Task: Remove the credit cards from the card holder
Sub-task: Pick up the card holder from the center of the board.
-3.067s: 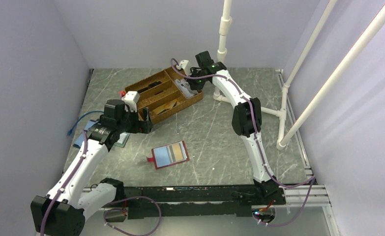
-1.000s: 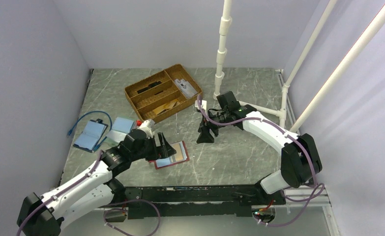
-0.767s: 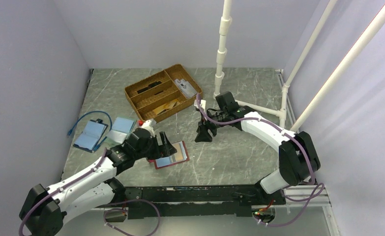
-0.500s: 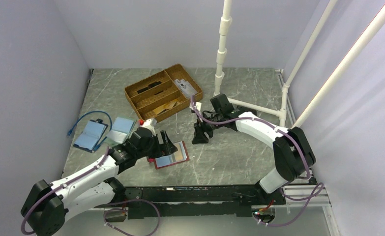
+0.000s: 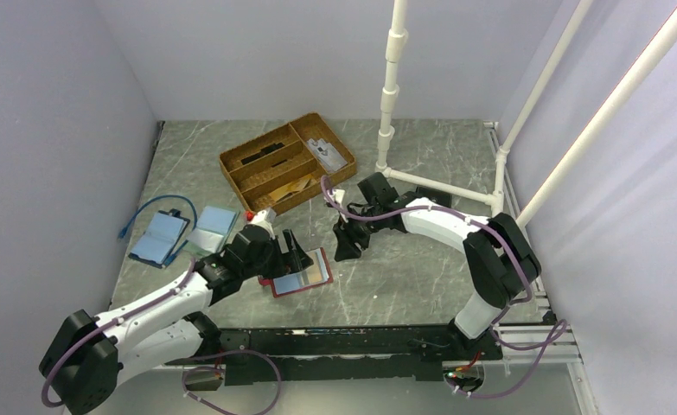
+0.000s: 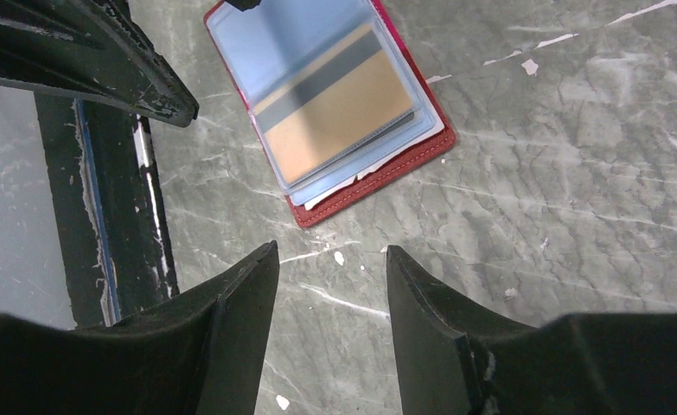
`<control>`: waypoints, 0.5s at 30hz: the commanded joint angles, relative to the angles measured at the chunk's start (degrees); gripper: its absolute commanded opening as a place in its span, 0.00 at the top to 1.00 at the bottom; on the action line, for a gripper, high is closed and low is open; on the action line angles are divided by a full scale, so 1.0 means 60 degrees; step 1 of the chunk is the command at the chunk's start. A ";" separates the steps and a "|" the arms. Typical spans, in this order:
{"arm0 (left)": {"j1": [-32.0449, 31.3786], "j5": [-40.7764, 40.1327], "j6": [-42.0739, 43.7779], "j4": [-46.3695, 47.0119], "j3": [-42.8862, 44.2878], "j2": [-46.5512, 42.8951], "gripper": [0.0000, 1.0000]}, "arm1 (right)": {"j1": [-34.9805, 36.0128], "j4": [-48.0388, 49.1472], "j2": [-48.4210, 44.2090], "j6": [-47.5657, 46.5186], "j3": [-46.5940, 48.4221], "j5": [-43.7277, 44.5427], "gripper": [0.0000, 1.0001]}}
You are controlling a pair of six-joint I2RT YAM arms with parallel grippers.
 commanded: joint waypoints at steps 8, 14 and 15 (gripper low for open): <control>-0.0092 -0.0209 -0.0295 0.0474 -0.0042 0.0289 0.12 | 0.0168 0.0542 0.0092 0.0769 0.0392 0.0890 0.61; -0.0364 -0.0311 -0.0503 0.0405 0.0082 0.0585 0.17 | 0.0422 0.0718 0.0303 0.1299 0.0451 0.1217 0.70; -0.0433 -0.0564 -0.0523 0.0272 0.0150 0.0636 0.17 | 0.0500 0.0752 0.0336 0.1405 0.0463 0.1240 0.71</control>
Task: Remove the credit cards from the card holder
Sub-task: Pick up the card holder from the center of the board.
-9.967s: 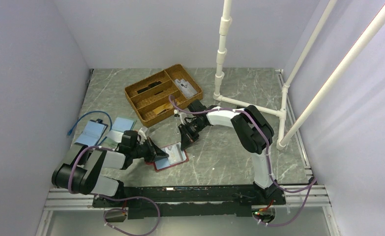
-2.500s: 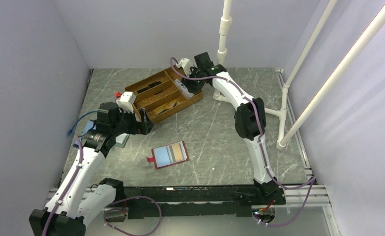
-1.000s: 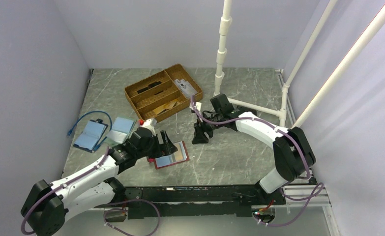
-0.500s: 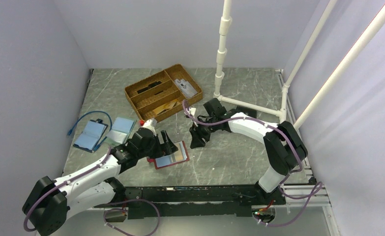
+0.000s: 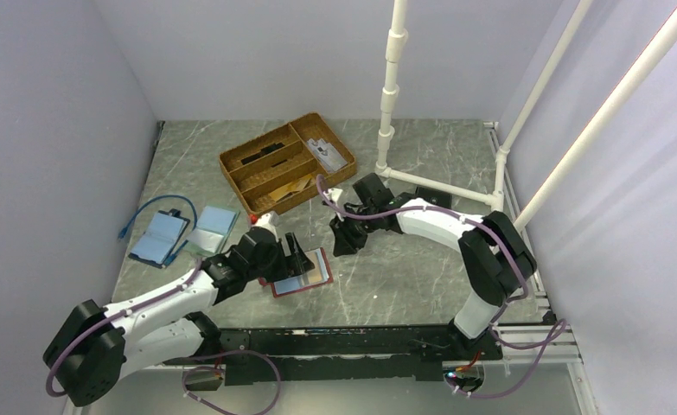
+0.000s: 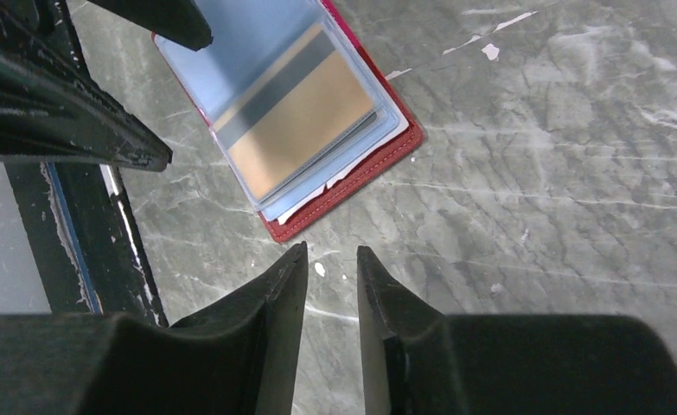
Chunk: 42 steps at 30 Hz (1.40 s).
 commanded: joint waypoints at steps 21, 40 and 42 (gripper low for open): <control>-0.0460 -0.1076 -0.0289 0.0161 0.0638 0.1644 0.41 | 0.1030 0.1488 0.1388 0.3426 0.0578 0.1075 1.00; -0.0467 -0.1546 -0.0600 -0.0189 0.0379 0.1855 0.55 | 0.1495 0.1011 0.1558 0.3159 0.0855 0.2083 1.00; -0.0461 -0.1545 -0.0630 -0.0181 0.0343 0.1880 0.55 | 0.1541 0.0975 0.1650 0.3190 0.0883 0.2248 1.00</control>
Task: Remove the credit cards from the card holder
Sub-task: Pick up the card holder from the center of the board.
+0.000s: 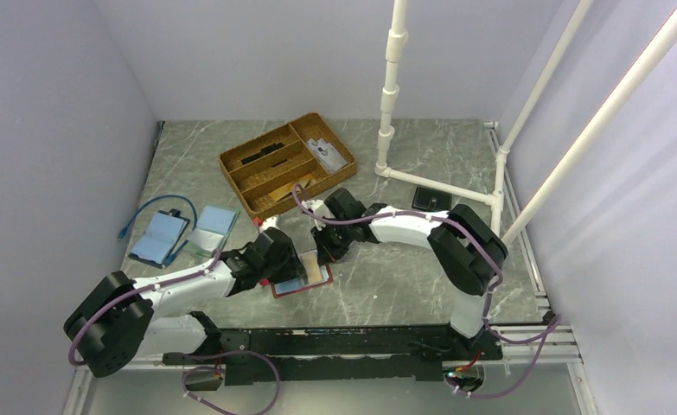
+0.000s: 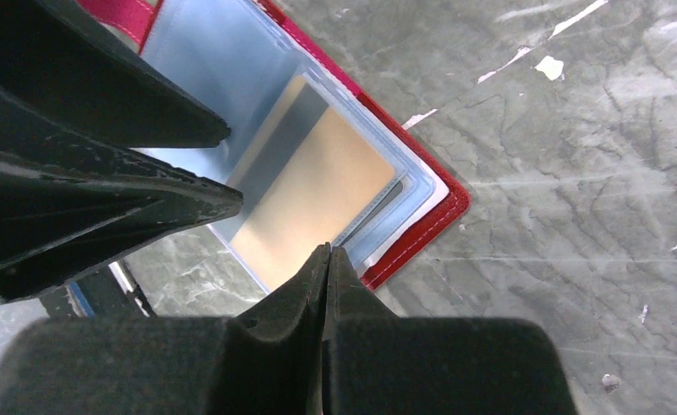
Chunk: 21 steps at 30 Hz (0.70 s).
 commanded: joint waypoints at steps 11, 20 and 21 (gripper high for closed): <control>-0.0038 -0.0339 -0.0261 0.0014 -0.0220 0.0174 0.61 | 0.0248 -0.0255 0.0270 -0.0042 0.0521 0.1373 1.00; -0.0039 -0.0280 -0.0193 0.0265 -0.0272 0.0644 0.65 | 0.0399 -0.0247 0.0394 0.0000 0.0516 0.1017 1.00; -0.0038 -0.0228 -0.0168 0.0299 -0.0273 0.0682 0.65 | 0.0455 -0.0256 0.0409 -0.0008 0.0527 0.0890 1.00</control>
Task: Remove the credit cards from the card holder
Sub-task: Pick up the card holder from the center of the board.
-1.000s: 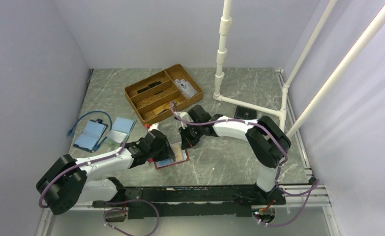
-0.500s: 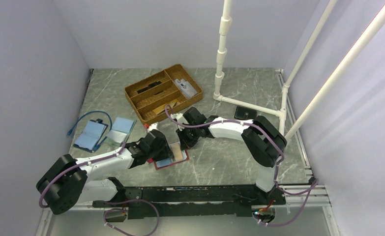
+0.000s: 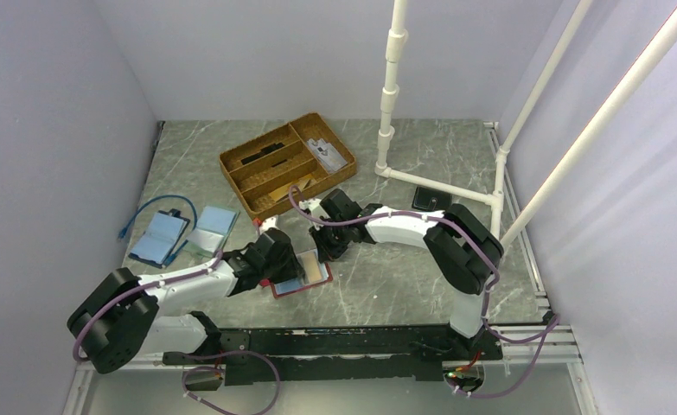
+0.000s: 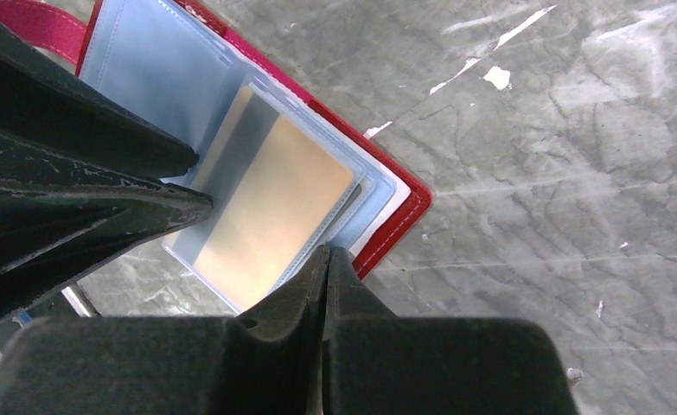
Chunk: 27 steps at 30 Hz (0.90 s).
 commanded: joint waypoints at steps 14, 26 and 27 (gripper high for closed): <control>-0.0015 0.0621 0.0150 0.0603 -0.0486 0.0002 0.36 | -0.0011 0.0331 0.0086 0.0662 0.0164 -0.2594 1.00; -0.0016 0.1164 0.0360 0.1309 -0.0720 -0.0231 0.26 | -0.0195 0.1048 0.0166 0.1363 -0.0087 -0.4422 1.00; -0.0016 0.1158 0.0334 0.1186 -0.0711 -0.0257 0.27 | -0.0237 0.1132 0.0182 0.1463 -0.0109 -0.4590 1.00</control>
